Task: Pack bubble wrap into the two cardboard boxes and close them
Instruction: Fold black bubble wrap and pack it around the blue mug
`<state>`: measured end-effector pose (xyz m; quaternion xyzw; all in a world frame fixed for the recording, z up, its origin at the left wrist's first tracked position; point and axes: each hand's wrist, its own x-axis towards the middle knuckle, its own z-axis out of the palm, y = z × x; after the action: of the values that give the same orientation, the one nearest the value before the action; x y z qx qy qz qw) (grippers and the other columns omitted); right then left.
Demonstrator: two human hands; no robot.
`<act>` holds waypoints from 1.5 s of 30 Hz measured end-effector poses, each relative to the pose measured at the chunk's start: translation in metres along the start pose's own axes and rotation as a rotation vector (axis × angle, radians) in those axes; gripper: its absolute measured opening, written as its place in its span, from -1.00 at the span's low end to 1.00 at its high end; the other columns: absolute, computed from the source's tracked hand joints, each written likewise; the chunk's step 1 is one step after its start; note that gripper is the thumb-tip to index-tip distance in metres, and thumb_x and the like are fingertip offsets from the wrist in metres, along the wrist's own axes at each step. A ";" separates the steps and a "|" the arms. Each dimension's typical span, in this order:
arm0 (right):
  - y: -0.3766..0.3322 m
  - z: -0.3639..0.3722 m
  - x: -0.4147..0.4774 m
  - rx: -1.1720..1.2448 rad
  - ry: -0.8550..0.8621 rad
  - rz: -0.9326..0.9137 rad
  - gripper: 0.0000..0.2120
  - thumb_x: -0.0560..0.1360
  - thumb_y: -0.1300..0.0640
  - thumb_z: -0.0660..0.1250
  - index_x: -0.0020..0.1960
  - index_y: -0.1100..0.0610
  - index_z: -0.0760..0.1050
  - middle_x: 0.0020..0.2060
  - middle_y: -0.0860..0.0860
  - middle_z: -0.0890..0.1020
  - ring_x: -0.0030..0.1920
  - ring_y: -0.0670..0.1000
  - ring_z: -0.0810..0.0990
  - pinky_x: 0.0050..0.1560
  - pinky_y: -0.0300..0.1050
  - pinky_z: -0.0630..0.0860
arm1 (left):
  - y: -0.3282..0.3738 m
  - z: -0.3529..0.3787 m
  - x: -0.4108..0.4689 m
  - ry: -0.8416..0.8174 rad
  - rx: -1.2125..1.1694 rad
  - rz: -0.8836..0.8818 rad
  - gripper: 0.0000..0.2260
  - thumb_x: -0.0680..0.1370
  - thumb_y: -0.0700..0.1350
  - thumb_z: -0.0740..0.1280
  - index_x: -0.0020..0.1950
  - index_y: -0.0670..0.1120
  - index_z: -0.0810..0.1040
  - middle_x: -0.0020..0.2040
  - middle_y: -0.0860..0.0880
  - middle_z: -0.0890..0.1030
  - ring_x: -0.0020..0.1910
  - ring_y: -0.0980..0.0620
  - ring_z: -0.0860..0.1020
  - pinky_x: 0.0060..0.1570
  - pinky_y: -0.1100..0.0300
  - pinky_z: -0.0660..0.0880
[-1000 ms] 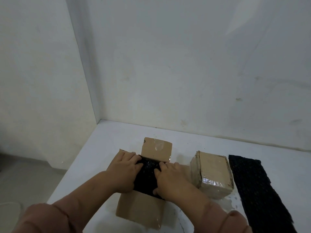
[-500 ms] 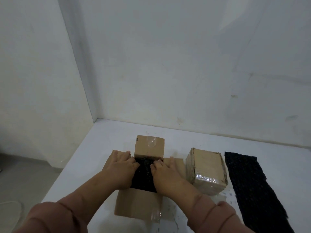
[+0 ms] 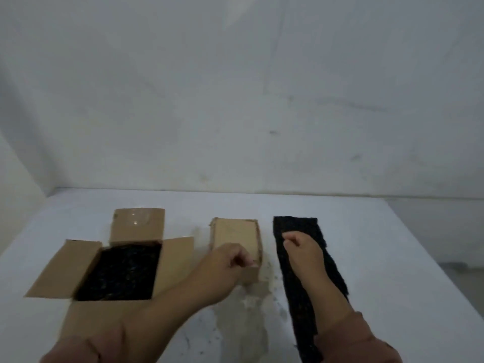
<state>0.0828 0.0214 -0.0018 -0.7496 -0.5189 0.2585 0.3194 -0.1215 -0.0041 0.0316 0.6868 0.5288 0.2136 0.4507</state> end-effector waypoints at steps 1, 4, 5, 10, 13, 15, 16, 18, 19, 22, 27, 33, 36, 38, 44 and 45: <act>0.024 -0.012 0.005 -0.037 -0.019 0.091 -0.76 0.51 0.21 0.26 0.15 0.13 0.57 0.13 0.06 0.60 0.12 0.05 0.55 0.12 -0.18 0.40 | 0.005 0.023 0.006 -0.074 -0.103 -0.028 -0.71 0.50 -0.30 0.24 -0.22 0.11 0.49 -0.18 0.05 0.55 -0.25 0.12 0.46 -0.28 0.41 0.37; 0.087 -0.038 0.010 -0.171 -0.102 0.313 -0.66 0.45 0.24 0.30 0.23 0.14 0.51 0.20 0.15 0.56 0.14 0.14 0.55 0.10 -0.17 0.43 | 0.011 0.085 0.026 -0.259 -0.323 -0.220 -0.76 0.50 -0.32 0.24 -0.09 0.01 0.55 -0.14 0.00 0.55 -0.15 0.08 0.49 -0.15 0.27 0.42; 0.102 -0.044 0.009 -0.209 -0.132 0.370 -0.62 0.45 0.23 0.30 0.26 0.12 0.47 0.23 0.16 0.51 0.14 0.16 0.54 0.09 -0.17 0.45 | 0.011 0.102 0.034 -0.290 -0.357 -0.309 -0.79 0.50 -0.30 0.24 0.01 -0.03 0.56 -0.10 -0.01 0.55 -0.12 0.07 0.49 -0.12 0.23 0.44; 0.143 -0.050 0.004 -0.404 -0.238 0.394 -0.47 0.48 0.06 0.27 0.43 -0.01 0.23 0.36 0.13 0.28 0.32 0.19 0.32 0.28 -0.03 0.35 | 0.009 0.148 0.072 -0.148 -0.565 -0.772 -0.53 0.58 -0.25 0.25 0.47 -0.25 0.22 0.36 -0.20 0.37 0.31 -0.15 0.42 0.27 0.02 0.42; 0.149 -0.044 0.003 -0.459 -0.234 0.325 -0.47 0.48 0.03 0.26 0.43 -0.02 0.22 0.39 0.10 0.24 0.34 0.17 0.26 0.30 0.00 0.33 | 0.012 0.163 0.089 -0.056 -0.682 -0.822 -0.56 0.58 -0.24 0.26 0.44 -0.28 0.26 0.44 -0.21 0.32 0.40 -0.20 0.34 0.25 0.00 0.41; 0.152 -0.041 0.002 -0.491 -0.248 0.280 -0.48 0.49 0.04 0.25 0.42 0.00 0.23 0.38 0.10 0.24 0.34 0.16 0.25 0.29 -0.01 0.33 | 0.019 0.175 0.092 -0.041 -0.713 -0.810 -0.60 0.57 -0.24 0.28 0.38 -0.30 0.33 0.27 -0.15 0.47 0.26 -0.17 0.46 0.03 0.08 0.44; 0.152 -0.040 0.001 -0.497 -0.255 0.260 -0.48 0.49 0.04 0.24 0.42 0.01 0.23 0.38 0.10 0.24 0.33 0.16 0.25 0.29 -0.01 0.34 | 0.022 0.181 0.092 -0.048 -0.733 -0.788 -0.63 0.56 -0.25 0.30 0.34 -0.32 0.37 0.15 -0.12 0.53 0.15 -0.15 0.53 -0.04 0.10 0.46; 0.152 -0.040 0.000 -0.482 -0.264 0.232 -0.49 0.48 0.06 0.24 0.41 0.02 0.25 0.37 0.10 0.24 0.32 0.15 0.26 0.29 -0.02 0.35 | 0.024 0.190 0.091 -0.044 -0.755 -0.722 -0.67 0.54 -0.27 0.32 0.29 -0.29 0.44 0.00 -0.11 0.59 -0.06 -0.09 0.59 -0.19 0.15 0.53; 0.152 -0.041 0.000 -0.456 -0.262 0.228 -0.49 0.48 0.07 0.24 0.41 0.02 0.26 0.36 0.09 0.25 0.31 0.15 0.27 0.29 -0.02 0.34 | 0.025 0.191 0.091 -0.031 -0.752 -0.684 -0.70 0.54 -0.28 0.33 0.26 -0.24 0.46 -0.02 -0.11 0.60 -0.09 -0.07 0.59 -0.26 0.16 0.53; 0.152 -0.051 0.004 -0.241 -0.213 0.265 -0.48 0.45 0.12 0.28 0.39 0.02 0.30 0.31 0.12 0.34 0.29 0.15 0.36 0.27 -0.05 0.35 | 0.035 0.185 0.092 0.005 -0.719 -0.569 -0.85 0.54 -0.24 0.31 0.09 -0.09 0.49 -0.04 -0.09 0.61 -0.08 -0.06 0.60 -0.24 0.17 0.53; 0.123 -0.077 0.013 0.657 -0.298 0.437 -0.73 0.50 0.27 0.26 0.16 0.05 0.36 0.02 0.10 0.60 -0.08 0.05 0.58 -0.09 -0.09 0.47 | 0.057 0.145 0.093 -0.004 -0.730 -0.428 -0.84 0.52 -0.22 0.34 0.10 -0.17 0.56 0.04 -0.20 0.66 0.03 -0.19 0.62 0.12 -0.05 0.54; 0.070 -0.100 0.028 0.895 -0.232 0.186 -0.54 0.48 0.47 0.20 0.27 0.08 0.30 -0.10 0.13 0.55 -0.09 0.07 0.56 -0.01 -0.08 0.47 | 0.077 0.080 0.076 0.186 -0.597 -0.239 -0.77 0.49 -0.13 0.42 0.09 -0.15 0.52 -0.03 -0.14 0.66 -0.11 -0.07 0.66 -0.11 0.07 0.59; 0.027 -0.116 0.028 0.777 -0.200 -0.016 -0.42 0.47 0.46 0.23 0.30 -0.09 0.34 -0.11 0.12 0.53 -0.09 0.04 0.58 -0.07 -0.19 0.50 | 0.084 0.050 0.065 0.332 -0.699 -0.186 -0.53 0.46 -0.26 0.44 0.29 -0.04 0.34 0.07 -0.09 0.59 -0.04 -0.05 0.63 -0.16 0.15 0.53; 0.001 -0.123 0.027 0.632 -0.203 -0.141 -0.42 0.46 0.41 0.27 0.21 -0.24 0.42 0.02 0.09 0.56 0.02 0.03 0.58 -0.03 -0.21 0.53 | 0.090 0.031 0.055 0.358 -0.633 -0.102 -0.42 0.49 -0.27 0.40 0.39 0.11 0.27 0.25 -0.07 0.47 0.20 -0.04 0.51 0.10 0.12 0.44; -0.073 -0.132 0.014 0.284 -0.063 -0.377 -0.64 0.42 0.32 0.33 -0.13 -0.19 0.51 0.01 -0.04 0.57 -0.01 -0.05 0.56 -0.07 -0.28 0.47 | 0.106 -0.024 0.021 0.458 -0.369 0.089 -0.73 0.52 -0.24 0.36 0.17 0.03 0.56 0.13 0.01 0.60 0.04 0.02 0.56 -0.02 0.17 0.52; -0.085 -0.132 0.011 0.229 -0.028 -0.416 -0.67 0.42 0.30 0.34 -0.20 -0.16 0.51 -0.02 -0.04 0.53 -0.04 -0.07 0.53 -0.10 -0.31 0.43 | 0.107 -0.034 0.015 0.479 -0.342 0.113 -0.79 0.51 -0.24 0.37 0.06 0.03 0.59 0.03 0.00 0.63 -0.07 0.04 0.59 -0.14 0.29 0.53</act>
<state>0.1294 0.0259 0.1483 -0.5817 -0.6339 0.2548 0.4415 -0.0847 0.0192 0.1364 0.5591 0.5375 0.4802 0.4097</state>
